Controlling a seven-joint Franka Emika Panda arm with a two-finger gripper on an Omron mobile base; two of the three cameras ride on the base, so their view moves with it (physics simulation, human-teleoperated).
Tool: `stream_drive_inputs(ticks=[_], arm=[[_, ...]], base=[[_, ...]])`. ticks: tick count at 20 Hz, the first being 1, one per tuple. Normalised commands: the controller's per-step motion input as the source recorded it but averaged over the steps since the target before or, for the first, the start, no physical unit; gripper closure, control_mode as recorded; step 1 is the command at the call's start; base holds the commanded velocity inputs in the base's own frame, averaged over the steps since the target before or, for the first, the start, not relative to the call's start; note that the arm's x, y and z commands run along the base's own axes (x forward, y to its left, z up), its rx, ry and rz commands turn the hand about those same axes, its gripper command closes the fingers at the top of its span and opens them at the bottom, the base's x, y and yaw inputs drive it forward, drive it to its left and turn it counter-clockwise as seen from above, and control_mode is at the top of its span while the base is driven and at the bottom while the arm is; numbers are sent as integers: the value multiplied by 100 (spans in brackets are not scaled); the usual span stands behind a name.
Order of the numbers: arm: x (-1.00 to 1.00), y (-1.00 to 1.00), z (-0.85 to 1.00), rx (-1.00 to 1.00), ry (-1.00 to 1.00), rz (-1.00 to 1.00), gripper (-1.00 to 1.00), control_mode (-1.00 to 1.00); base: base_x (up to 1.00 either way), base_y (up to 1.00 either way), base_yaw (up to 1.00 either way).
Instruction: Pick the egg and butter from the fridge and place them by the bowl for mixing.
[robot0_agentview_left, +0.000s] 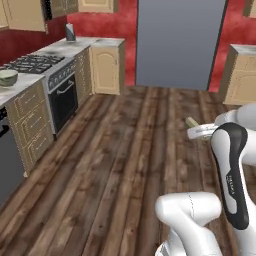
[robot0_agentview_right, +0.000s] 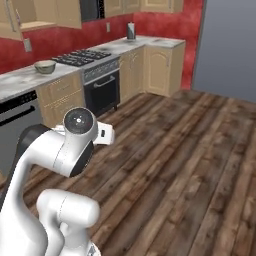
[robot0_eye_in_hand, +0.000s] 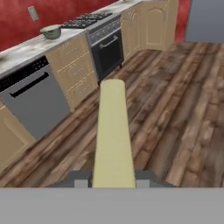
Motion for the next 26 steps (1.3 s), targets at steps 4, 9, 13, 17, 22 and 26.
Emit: stream_drive_inputs(ticks=[4,9,13,17,22,26], arm=[[0,0,0,0,0,0,100,100],[0,0,0,0,0,0,100,100],[0,0,0,0,0,0,100,100],[0,0,0,0,0,0,100,100],[0,0,0,0,0,0,100,100],[0,0,0,0,0,0,100,100]], base=[[94,0,6],[94,0,8],[94,1,21],[93,0,28],[91,0,31],[94,1,27]])
